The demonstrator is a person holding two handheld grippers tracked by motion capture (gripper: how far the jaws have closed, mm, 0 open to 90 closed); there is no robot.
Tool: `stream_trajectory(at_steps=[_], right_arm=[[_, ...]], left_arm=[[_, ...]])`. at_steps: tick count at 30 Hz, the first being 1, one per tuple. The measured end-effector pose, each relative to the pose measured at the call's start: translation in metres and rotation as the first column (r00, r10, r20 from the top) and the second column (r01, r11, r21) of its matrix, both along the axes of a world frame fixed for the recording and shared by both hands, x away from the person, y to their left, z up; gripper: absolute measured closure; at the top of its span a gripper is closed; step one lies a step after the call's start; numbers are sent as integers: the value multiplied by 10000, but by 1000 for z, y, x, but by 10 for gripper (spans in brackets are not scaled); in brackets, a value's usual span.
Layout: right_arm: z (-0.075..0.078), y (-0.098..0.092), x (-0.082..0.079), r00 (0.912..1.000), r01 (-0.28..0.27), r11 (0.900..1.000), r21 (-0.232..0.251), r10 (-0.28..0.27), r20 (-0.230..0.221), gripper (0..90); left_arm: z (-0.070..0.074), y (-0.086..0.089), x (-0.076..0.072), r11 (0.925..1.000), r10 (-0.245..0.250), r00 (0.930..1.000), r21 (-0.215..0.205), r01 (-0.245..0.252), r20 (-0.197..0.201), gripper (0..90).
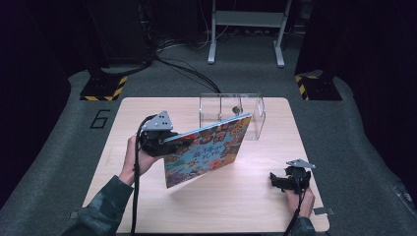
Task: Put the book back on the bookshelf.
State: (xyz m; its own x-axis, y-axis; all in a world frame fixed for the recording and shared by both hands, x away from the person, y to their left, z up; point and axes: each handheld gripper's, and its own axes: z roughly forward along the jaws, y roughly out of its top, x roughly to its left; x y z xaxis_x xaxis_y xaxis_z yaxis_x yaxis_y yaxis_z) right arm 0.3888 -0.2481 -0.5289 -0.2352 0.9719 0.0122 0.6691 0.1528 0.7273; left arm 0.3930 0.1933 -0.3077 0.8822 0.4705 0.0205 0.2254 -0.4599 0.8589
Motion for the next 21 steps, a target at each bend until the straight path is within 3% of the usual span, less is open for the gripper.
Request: stream_trajectory(at_steps=[10, 21], right_arm=[[0, 2, -1, 9999, 15, 9999, 149, -17, 108, 55], [0, 1, -1, 9999, -106, 9999, 121, 106, 36, 63]], left_arm=[[17, -2, 7, 9997, 119, 9999, 231, -118, -58, 810], [38, 1, 14, 9957, 681, 9975, 620, -692, 193, 810]])
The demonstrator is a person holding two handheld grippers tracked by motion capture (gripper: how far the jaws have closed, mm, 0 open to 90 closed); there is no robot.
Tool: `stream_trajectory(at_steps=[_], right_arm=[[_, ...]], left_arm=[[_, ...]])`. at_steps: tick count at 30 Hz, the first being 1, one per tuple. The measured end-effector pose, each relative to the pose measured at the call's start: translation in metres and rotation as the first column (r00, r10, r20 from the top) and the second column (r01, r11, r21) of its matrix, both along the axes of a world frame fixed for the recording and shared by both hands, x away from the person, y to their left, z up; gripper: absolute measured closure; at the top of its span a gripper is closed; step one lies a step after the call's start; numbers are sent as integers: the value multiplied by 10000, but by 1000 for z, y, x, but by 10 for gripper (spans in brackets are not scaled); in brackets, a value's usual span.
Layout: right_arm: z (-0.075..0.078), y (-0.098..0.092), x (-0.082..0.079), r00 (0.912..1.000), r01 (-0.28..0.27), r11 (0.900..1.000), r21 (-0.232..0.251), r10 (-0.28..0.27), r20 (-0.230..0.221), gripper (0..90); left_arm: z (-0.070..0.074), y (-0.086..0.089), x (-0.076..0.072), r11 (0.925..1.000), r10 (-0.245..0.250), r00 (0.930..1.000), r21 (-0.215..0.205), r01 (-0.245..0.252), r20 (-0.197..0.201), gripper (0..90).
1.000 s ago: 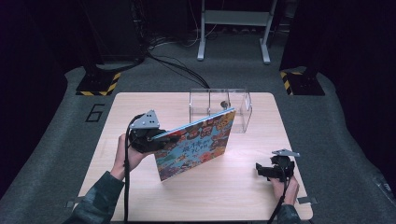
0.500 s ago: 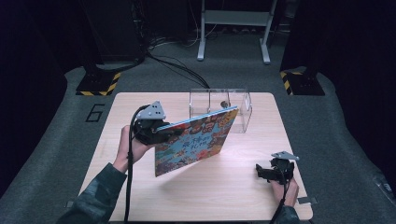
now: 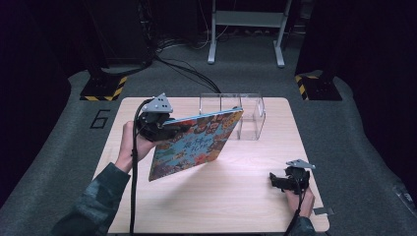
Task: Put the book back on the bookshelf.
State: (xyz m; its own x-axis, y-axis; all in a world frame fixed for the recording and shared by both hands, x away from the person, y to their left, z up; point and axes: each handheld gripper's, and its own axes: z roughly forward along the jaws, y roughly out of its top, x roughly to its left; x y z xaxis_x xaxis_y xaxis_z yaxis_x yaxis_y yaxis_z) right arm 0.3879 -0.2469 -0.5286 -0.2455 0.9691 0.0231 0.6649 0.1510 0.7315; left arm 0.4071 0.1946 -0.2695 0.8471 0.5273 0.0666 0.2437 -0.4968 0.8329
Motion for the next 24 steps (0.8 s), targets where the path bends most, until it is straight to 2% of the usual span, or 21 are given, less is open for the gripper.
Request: stream_trajectory(at_steps=[5, 7, 8, 9, 13, 17, 18, 20, 24], right_arm=[[0, 0, 0, 10000, 89, 9999, 55, -89, 32, 64], [0, -1, 0, 10000, -57, 10000, -10, 57, 6, 66], [0, 0, 0, 10000, 77, 9999, 71, -77, 36, 66], [0, -1, 0, 10000, -58, 10000, -32, 58, 10, 67], [0, -2, 0, 10000, -61, 10000, -33, 61, 73, 79], [0, -1, 1, 10000, 34, 10000, 0, -34, 75, 80], [0, -1, 1, 10000, 27, 10000, -23, -27, 77, 79], [0, -2, 1, 10000, -25, 10000, -93, 25, 63, 79], [0, -2, 1, 9999, 107, 9999, 52, -108, 60, 83]], left_arm=[[9, 3, 4, 9998, 188, 9998, -5, -188, 2, 810], [12, 4, 6, 9997, 254, 9997, -31, -254, 72, 810], [14, 4, 6, 9995, 307, 9995, -20, -307, 33, 810], [15, 5, 7, 9991, 394, 9992, -134, -393, 81, 810], [21, 8, 11, 9982, 582, 9983, -117, -581, 48, 809], [25, 8, 14, 9957, 892, 9960, -266, -889, 101, 810], [27, 8, 16, 9960, 882, 9961, -162, -880, 80, 810], [29, 7, 17, 9940, 1072, 9942, -209, -1070, 124, 809], [33, 5, 21, 9914, 1289, 9916, -260, -1286, 111, 809]])
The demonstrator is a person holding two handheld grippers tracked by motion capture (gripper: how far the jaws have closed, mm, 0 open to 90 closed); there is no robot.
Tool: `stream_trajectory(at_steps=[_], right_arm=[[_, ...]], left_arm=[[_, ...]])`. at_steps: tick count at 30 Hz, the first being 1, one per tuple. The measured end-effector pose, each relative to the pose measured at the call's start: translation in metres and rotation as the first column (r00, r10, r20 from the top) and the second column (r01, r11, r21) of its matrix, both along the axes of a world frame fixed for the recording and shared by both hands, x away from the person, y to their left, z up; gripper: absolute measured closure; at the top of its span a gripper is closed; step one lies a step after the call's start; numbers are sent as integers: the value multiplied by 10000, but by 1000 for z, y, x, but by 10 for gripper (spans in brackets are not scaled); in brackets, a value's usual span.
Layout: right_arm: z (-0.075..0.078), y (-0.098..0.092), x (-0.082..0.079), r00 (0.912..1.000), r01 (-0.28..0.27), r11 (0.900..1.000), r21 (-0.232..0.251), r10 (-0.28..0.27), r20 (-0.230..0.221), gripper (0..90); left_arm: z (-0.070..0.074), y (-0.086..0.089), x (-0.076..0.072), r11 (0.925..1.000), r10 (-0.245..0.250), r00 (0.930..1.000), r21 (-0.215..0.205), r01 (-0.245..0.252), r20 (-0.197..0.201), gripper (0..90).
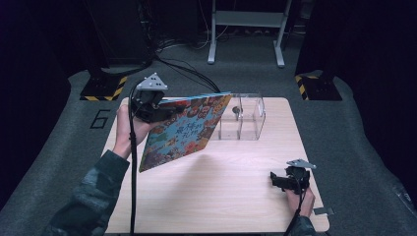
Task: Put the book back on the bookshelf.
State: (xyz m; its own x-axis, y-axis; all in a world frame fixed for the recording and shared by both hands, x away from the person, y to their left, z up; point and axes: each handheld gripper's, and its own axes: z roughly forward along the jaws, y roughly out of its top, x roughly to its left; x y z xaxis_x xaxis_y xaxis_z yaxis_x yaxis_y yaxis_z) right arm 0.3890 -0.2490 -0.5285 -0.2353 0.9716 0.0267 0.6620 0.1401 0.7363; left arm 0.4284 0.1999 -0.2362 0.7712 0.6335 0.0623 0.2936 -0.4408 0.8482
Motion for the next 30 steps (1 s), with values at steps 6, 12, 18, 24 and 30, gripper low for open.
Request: stream_trajectory(at_steps=[6, 12, 18, 24, 30], right_arm=[[0, -2, 0, 10000, -10, 9999, 119, 10, -1, 88], [0, -2, 0, 10000, 23, 9998, 206, -23, -3, 90], [0, -2, 0, 10000, 54, 9997, 238, -55, 63, 92], [0, -2, 0, 10000, 30, 9998, 195, -30, 17, 92], [0, -2, 0, 10000, -10, 9999, 170, 8, 98, 93]], left_arm=[[6, -4, 9, 9990, 412, 9991, -198, -413, -66, 809], [11, -11, 16, 9966, 795, 9968, -232, -792, 81, 809], [13, -19, 20, 9925, 1137, 9934, -462, -1128, 167, 809], [14, -25, 25, 9877, 1459, 9889, -610, -1439, 290, 809], [16, -30, 33, 9836, 1678, 9853, -733, -1651, 317, 809]])
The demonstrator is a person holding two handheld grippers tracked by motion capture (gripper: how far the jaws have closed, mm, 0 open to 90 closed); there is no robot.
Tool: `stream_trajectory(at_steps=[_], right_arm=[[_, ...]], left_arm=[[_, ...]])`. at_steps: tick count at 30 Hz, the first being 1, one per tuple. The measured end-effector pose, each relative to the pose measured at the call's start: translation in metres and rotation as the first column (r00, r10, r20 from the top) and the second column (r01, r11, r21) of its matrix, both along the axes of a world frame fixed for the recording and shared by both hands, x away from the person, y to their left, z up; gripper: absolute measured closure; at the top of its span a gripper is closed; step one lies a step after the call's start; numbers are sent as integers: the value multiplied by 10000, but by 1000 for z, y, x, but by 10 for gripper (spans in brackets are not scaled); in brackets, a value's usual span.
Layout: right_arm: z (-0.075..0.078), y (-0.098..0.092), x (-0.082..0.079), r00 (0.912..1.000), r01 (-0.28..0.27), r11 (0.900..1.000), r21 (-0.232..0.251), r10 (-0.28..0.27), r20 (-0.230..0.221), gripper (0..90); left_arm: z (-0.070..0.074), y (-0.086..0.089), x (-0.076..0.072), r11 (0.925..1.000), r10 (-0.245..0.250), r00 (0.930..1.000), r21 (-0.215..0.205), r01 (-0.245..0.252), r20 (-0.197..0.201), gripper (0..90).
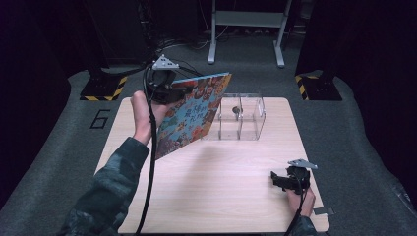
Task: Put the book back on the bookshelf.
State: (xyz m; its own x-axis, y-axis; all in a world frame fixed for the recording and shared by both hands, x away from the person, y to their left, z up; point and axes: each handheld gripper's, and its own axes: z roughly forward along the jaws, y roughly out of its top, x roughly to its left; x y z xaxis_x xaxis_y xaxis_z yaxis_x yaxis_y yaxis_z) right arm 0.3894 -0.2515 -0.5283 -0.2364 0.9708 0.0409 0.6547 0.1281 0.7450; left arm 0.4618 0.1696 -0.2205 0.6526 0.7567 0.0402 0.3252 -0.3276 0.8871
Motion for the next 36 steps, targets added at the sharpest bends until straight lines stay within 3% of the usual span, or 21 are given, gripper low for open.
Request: stream_trajectory(at_steps=[22, 36], right_arm=[[0, 1, 0, 10000, 21, 10000, -34, -22, -24, 94], [0, 1, 0, 10000, -21, 10000, -47, 21, -30, 96]], left_arm=[[-14, -14, 34, 9949, 885, 9961, -484, -883, 13, 808], [-22, -27, 44, 9883, 1345, 9908, -751, -1330, 156, 809]])
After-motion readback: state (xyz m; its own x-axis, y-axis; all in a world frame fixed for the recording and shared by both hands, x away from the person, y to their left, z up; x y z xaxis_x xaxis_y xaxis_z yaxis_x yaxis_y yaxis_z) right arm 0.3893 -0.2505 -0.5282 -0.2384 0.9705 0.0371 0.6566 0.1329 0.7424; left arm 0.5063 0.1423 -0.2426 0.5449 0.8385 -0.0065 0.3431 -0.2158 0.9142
